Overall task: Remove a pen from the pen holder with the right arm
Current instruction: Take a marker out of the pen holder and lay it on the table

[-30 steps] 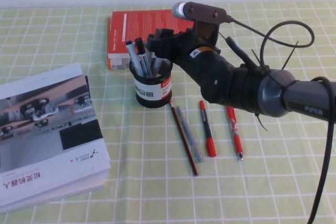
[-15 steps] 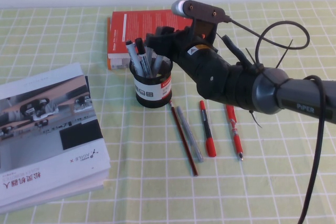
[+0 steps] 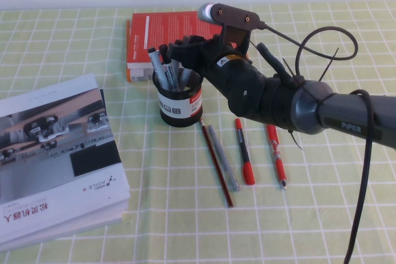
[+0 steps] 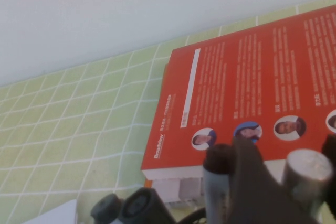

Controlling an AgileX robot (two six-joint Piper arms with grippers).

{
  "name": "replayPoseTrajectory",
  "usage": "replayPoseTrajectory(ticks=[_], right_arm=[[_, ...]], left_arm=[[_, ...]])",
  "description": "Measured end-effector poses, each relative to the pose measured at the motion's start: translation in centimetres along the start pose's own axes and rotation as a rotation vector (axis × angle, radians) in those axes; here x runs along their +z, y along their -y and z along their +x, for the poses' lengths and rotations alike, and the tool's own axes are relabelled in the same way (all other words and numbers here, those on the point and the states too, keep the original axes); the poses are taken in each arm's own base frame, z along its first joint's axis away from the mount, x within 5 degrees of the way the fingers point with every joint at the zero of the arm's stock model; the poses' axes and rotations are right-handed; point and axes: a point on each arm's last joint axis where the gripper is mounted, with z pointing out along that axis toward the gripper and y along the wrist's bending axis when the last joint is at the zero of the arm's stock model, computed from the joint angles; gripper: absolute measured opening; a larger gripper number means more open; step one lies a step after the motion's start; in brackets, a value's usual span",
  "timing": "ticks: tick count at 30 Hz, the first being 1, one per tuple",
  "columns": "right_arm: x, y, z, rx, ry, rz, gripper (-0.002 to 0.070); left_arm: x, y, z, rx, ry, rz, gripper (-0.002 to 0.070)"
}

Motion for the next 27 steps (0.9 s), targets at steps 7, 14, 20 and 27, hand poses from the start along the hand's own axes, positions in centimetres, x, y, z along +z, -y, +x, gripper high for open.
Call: replayPoseTrajectory(ticks=[7, 14, 20, 27], right_arm=[[0.0, 0.0, 0.0, 0.000, 0.000, 0.000, 0.0102], [0.0, 0.1, -0.1, 0.003, 0.004, 0.003, 0.0102], [0.0, 0.1, -0.1, 0.003, 0.002, 0.003, 0.0102], [-1.0, -1.0, -1.2, -0.126, -0.038, -0.034, 0.0102]], left_arm=[[0.0, 0.0, 0.0, 0.000, 0.000, 0.000, -0.0005], [0.0, 0.0, 0.0, 0.000, 0.000, 0.000, -0.0005], [0.0, 0.0, 0.0, 0.000, 0.000, 0.000, -0.0005], [0.0, 0.0, 0.0, 0.000, 0.000, 0.000, -0.0005]])
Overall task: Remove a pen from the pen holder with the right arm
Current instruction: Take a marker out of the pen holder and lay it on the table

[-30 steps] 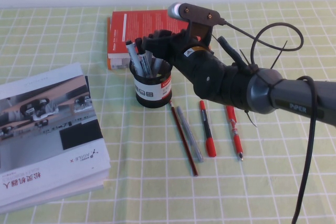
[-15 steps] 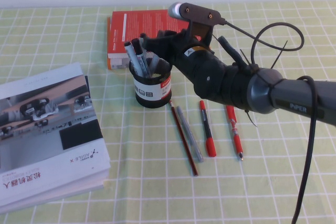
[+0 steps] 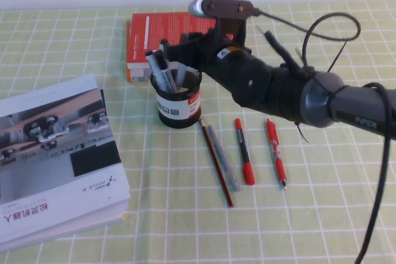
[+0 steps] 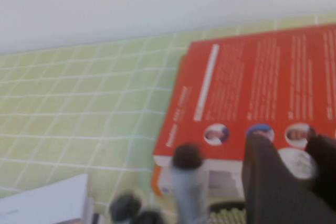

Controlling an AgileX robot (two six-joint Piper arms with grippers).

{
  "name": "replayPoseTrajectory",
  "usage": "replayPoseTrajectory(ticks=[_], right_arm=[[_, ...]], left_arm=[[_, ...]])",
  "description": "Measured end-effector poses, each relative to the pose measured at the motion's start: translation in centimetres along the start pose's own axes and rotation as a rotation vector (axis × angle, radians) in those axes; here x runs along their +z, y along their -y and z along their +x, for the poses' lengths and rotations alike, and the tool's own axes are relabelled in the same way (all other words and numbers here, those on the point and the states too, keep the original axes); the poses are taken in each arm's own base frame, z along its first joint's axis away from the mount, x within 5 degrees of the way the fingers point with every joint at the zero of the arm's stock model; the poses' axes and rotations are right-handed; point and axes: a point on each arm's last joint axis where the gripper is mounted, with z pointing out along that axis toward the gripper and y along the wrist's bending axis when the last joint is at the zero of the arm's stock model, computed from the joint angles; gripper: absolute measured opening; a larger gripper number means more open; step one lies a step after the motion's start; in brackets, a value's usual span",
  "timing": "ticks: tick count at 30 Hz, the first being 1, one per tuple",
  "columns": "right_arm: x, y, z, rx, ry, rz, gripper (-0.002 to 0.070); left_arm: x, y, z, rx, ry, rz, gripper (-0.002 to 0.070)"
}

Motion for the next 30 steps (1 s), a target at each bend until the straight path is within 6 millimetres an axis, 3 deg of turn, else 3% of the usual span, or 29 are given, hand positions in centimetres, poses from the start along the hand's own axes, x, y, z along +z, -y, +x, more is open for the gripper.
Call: replayPoseTrajectory(ticks=[12, 20, 25, 30], right_arm=[[-5.6, -3.4, -7.5, -0.208, 0.087, -0.112, 0.0102], [-11.5, -5.8, -11.5, -0.345, 0.034, -0.253, 0.0102], [-14.2, -5.4, -12.0, -0.310, -0.151, -0.293, 0.0102], [-15.7, -3.9, -10.5, -0.241, -0.455, -0.182, 0.0102]], left_arm=[[0.0, 0.0, 0.0, 0.000, 0.000, 0.000, -0.0005], [0.0, 0.0, 0.0, 0.000, 0.000, 0.000, -0.0005], [0.0, 0.0, 0.0, 0.000, 0.000, 0.000, -0.0005], [0.0, 0.0, 0.0, 0.000, 0.000, 0.000, -0.0005]])
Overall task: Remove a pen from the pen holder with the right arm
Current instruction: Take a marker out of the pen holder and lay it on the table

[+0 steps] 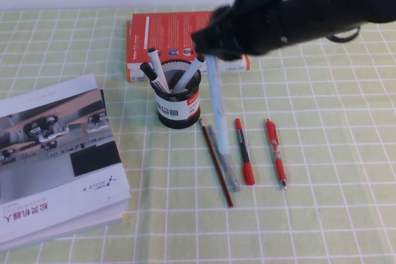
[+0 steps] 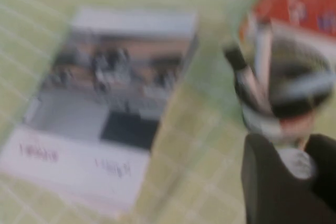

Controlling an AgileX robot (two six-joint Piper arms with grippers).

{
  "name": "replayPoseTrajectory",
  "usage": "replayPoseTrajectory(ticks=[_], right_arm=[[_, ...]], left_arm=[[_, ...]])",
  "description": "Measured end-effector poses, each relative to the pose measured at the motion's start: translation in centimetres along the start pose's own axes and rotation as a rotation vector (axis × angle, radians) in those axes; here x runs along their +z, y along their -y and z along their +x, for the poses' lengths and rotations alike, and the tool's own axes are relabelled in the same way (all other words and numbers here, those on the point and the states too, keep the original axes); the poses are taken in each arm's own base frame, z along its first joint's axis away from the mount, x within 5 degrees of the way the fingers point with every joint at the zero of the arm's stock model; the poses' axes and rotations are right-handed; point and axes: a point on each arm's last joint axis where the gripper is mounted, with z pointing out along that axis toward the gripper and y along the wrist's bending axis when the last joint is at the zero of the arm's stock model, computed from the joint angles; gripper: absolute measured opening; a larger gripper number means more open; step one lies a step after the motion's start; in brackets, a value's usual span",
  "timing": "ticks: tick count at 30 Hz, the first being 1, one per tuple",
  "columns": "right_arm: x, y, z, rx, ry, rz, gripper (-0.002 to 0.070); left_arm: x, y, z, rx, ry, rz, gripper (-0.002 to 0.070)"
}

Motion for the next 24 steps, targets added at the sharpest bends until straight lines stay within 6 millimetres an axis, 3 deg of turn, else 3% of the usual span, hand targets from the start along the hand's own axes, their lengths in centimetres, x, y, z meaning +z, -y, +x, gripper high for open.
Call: replayPoseTrajectory(ticks=[8, 24], right_arm=[[0.1, 2.1, 2.4, 0.182, -0.238, 0.248, 0.0102], [10.5, 9.0, 5.2, 0.340, -0.484, 0.403, 0.0102]], left_arm=[[0.0, 0.0, 0.0, 0.000, 0.000, 0.000, -0.0005], [0.0, 0.0, 0.0, 0.000, 0.000, 0.000, -0.0005]])
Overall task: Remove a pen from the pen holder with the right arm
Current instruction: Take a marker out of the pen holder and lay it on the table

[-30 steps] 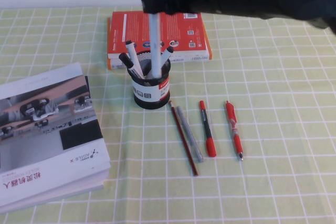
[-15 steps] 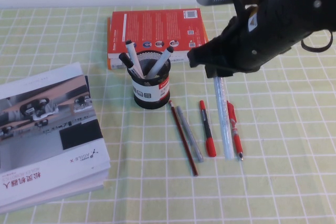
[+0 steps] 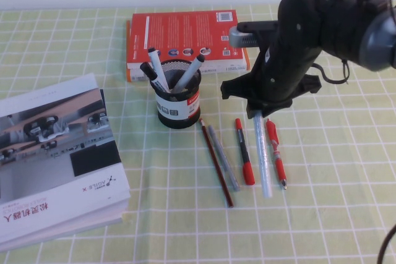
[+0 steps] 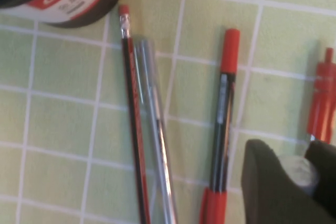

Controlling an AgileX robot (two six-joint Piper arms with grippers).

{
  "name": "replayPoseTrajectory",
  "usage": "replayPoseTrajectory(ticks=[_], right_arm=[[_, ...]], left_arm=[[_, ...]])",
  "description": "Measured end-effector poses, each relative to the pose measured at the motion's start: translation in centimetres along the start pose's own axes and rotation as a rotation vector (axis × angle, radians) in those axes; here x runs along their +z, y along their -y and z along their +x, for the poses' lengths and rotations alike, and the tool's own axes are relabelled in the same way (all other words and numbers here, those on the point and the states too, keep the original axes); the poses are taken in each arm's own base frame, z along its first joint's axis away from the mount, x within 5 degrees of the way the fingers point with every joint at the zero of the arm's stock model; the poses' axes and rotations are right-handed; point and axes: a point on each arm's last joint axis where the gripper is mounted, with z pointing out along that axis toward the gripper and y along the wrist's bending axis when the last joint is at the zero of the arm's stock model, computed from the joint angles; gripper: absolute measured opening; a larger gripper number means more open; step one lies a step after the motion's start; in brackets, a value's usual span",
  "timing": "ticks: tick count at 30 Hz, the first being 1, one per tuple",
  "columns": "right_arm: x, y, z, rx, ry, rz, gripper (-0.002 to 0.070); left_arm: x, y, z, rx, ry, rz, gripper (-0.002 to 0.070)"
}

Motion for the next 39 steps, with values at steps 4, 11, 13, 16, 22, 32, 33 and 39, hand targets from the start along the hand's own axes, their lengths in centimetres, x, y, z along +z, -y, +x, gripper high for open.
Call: replayPoseTrajectory(ticks=[4, 11, 13, 16, 22, 32, 33, 39], right_arm=[[1.8, -0.1, -0.9, 0.015, -0.021, -0.009, 0.0102], [4.4, 0.3, -1.7, 0.034, -0.054, 0.001, 0.0102], [4.8, 0.5, -1.7, 0.038, -0.062, 0.005, 0.0102], [5.5, 0.7, -1.7, 0.045, -0.067, 0.008, 0.0102], [6.2, 0.7, -2.0, 0.046, -0.046, 0.001, 0.0102], [6.3, 0.7, -2.1, 0.047, -0.035, -0.004, 0.0136], [6.4, 0.7, -2.1, 0.047, -0.035, -0.004, 0.0149], [6.4, 0.7, -2.1, 0.047, -0.033, -0.005, 0.0180]], left_arm=[[0.0, 0.0, 0.0, 0.000, 0.000, 0.000, -0.0005], [0.0, 0.0, 0.0, 0.000, 0.000, 0.000, -0.0005], [0.0, 0.0, 0.0, 0.000, 0.000, 0.000, -0.0005], [0.0, 0.0, 0.0, 0.000, 0.000, 0.000, -0.0005], [0.0, 0.0, 0.0, 0.000, 0.000, 0.000, -0.0005], [0.0, 0.0, 0.0, 0.000, 0.000, 0.000, -0.0005], [0.0, 0.0, 0.0, 0.000, 0.000, 0.000, -0.0005], [0.0, 0.0, 0.0, 0.000, 0.000, 0.000, -0.0005]])
